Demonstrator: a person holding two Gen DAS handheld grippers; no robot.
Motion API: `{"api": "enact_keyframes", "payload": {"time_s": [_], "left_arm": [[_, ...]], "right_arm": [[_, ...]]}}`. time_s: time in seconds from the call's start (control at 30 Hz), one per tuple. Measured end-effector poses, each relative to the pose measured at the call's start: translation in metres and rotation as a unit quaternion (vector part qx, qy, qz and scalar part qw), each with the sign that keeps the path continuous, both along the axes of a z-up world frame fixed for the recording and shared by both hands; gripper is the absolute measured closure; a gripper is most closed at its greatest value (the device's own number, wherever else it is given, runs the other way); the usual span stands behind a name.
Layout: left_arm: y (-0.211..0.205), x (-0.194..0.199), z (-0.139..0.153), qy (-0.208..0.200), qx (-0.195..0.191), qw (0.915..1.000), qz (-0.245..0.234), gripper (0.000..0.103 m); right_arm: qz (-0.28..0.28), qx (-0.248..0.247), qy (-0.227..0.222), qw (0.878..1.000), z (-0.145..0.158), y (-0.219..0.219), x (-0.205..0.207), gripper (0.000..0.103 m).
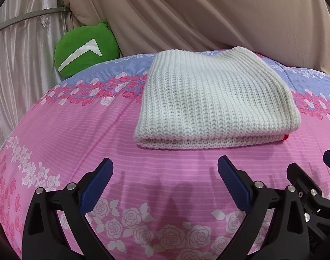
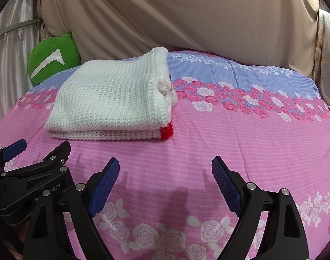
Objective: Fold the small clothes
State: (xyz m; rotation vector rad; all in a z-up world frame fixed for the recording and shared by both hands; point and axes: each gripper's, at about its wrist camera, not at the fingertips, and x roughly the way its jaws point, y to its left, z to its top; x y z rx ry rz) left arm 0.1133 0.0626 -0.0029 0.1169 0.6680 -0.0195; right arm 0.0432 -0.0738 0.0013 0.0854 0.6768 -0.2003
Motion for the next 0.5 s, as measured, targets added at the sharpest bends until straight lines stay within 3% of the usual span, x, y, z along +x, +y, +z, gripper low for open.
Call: {"api": "enact_keyframes", "payload": {"time_s": [0.5], "left_arm": [[-0.0003,0.002,-0.0012,-0.001,0.008,1.0,0.005,0.012]], "right_arm": [[-0.012,-0.016,0.006,1.0,0.0002,0.0014,0.0009,0.017]]}}
